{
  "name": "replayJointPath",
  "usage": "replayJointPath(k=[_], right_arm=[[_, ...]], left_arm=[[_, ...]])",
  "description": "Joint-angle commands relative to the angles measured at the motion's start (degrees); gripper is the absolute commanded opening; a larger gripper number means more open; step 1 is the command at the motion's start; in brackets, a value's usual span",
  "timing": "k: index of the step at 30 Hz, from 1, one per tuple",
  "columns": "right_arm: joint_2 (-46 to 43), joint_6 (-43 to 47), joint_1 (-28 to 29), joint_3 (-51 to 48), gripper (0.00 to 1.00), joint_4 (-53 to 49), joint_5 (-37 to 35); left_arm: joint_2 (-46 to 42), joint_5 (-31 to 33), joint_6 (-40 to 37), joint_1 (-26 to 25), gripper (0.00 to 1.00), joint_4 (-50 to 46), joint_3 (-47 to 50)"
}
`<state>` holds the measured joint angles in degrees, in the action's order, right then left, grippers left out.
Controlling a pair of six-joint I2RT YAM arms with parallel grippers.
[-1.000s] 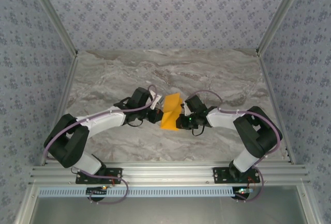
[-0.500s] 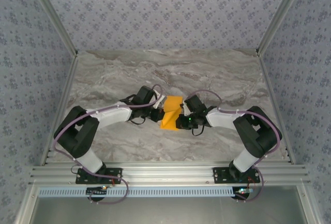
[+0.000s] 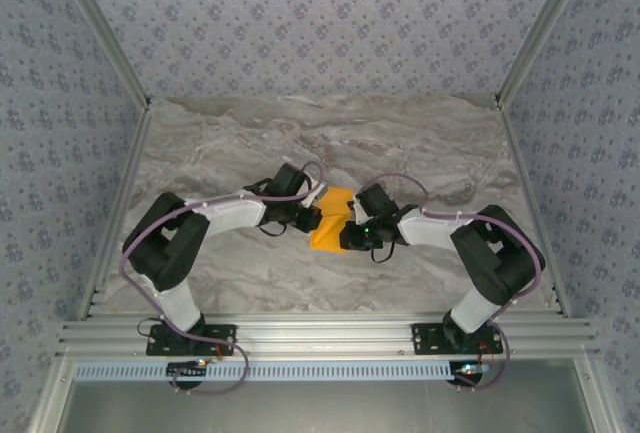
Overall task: Fold a paper plane with a square sheet of paper (fold left side to right side)
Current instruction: Fold the triangle a second time at the center of the table.
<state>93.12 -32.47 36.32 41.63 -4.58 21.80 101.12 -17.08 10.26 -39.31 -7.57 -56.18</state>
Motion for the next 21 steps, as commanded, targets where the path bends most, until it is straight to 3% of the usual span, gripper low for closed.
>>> replayJointPath(k=[1, 21], right_arm=[[0.79, 1.09, 0.62, 0.82, 0.09, -3.07, -0.88], [0.84, 1.36, 0.91, 0.59, 0.09, -3.73, -1.32]], left_arm=[[1.49, 0.54, -1.3, 0.23, 0.0, -1.04, -2.09], [3.2, 2.58, -1.39, 0.28, 0.0, -0.4, -2.7]])
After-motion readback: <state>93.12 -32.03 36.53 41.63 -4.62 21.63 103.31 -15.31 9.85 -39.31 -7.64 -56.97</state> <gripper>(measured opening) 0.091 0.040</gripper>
